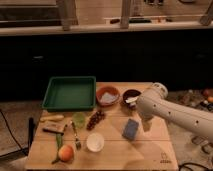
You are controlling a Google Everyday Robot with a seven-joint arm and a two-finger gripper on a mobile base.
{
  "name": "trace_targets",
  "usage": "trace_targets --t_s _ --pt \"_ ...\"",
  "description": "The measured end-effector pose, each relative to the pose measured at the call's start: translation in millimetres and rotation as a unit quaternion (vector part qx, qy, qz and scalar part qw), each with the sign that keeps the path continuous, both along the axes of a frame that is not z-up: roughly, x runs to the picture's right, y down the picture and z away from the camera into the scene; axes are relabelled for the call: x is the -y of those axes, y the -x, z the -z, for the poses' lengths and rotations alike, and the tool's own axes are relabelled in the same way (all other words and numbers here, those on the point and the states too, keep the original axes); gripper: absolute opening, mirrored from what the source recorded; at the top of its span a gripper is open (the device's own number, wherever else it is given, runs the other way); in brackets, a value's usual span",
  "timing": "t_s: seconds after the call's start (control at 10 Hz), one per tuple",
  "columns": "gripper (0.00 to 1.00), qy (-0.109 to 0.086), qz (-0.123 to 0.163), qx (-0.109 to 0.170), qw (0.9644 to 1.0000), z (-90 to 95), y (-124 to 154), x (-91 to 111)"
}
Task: Place sponge in paper cup
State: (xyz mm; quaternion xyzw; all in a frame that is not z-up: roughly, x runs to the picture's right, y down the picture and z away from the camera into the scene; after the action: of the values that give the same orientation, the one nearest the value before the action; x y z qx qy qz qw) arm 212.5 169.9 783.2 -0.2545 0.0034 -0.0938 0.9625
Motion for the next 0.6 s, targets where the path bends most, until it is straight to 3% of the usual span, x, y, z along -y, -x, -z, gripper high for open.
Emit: trace_targets --t_s 0.6 --pt "0.80 0.006 -0.003 0.015 0.9999 -9.7 6.6 -13.3"
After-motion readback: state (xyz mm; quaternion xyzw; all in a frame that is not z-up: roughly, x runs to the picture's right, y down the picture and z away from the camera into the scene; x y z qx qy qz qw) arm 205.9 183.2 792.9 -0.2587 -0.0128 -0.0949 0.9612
